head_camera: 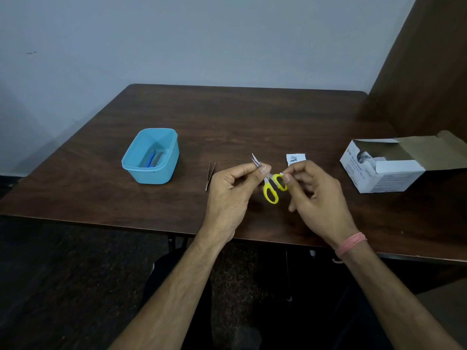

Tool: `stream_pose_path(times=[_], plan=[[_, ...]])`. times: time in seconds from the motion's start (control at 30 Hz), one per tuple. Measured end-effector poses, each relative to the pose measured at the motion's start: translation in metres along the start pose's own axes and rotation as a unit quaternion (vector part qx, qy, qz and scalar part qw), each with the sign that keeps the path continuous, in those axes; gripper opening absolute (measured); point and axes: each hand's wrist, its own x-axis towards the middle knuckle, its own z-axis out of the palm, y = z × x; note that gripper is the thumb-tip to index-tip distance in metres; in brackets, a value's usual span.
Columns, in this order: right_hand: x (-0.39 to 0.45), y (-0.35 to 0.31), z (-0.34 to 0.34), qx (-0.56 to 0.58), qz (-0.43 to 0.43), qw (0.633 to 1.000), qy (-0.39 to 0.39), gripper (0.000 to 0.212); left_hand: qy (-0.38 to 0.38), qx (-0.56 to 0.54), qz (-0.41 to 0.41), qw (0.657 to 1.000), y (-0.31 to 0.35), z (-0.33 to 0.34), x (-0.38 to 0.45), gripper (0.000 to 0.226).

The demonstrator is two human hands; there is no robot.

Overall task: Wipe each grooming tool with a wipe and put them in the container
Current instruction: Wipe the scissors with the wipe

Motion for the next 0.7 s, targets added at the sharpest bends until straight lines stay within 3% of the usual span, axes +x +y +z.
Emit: stream_pose_path(times=[0.13,0.3,0.4,0.7], plan=[[0.0050,0.0043,-0.0072,0.038,0.022,0.996,-0.083,0.005,0.001,0.012,0.016,1.000,0.0009,0.0008,-0.0007,0.007],[0.0028,0.0037,-0.0091,0.043,0.017,0.988,-0.145,0.010,0.007,0.030,0.021,0.999,0.0005,-0.0002,-0.0015,0.023],[0.0046,0.0032,-0.0101,0.063,0.025,0.987,-0.147,0.005,-0.005,0.022,0.007,1.000,0.0007,0.0010,-0.0015,0.011],[0.0044,0.0051,-0.0105,0.123,0.024,0.989,-0.078,0.006,0.022,0.036,-0.003,0.999,0.0008,0.0021,-0.0021,0.024]])
